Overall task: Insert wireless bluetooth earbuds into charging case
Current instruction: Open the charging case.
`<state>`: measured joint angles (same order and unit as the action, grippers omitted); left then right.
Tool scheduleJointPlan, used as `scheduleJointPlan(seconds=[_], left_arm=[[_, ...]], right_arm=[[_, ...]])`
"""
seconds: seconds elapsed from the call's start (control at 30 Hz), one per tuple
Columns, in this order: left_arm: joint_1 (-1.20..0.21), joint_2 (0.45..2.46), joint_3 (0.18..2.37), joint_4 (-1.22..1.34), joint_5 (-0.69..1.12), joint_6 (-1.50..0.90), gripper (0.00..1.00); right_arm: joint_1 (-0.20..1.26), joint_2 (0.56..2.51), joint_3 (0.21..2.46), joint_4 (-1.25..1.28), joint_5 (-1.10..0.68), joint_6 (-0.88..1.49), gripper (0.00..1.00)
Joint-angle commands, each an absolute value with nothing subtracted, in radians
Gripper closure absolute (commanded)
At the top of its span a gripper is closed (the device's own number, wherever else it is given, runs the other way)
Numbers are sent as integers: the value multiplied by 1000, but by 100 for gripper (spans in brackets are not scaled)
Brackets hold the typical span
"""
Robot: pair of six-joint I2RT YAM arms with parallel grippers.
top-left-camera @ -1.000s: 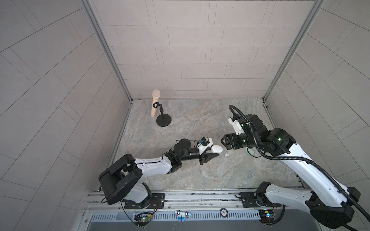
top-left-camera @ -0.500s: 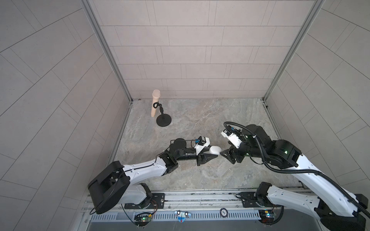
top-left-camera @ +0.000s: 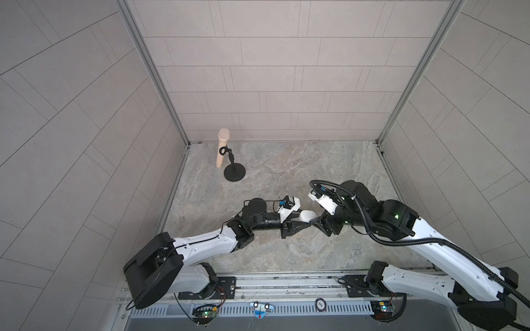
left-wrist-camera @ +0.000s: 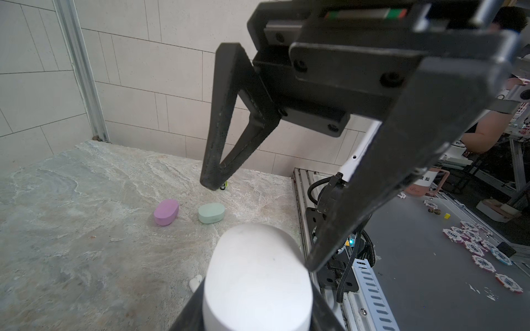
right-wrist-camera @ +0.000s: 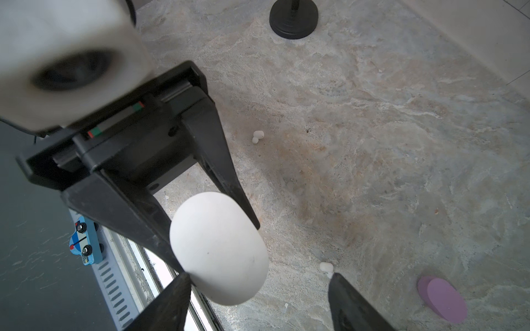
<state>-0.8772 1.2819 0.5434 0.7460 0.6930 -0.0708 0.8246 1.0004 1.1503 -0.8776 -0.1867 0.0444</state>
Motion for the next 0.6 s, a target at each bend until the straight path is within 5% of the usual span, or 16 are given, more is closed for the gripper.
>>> scheduleJointPlan(seconds=[0.0,0.57], left_arm=[[-873,1256,547,760,707,-57,79],[-891,1239,543,726,715,-35,80]], right_arm=[[838,1004,1143,-857,-177,14,22],[837,1004,1199,-816,20,51,22]])
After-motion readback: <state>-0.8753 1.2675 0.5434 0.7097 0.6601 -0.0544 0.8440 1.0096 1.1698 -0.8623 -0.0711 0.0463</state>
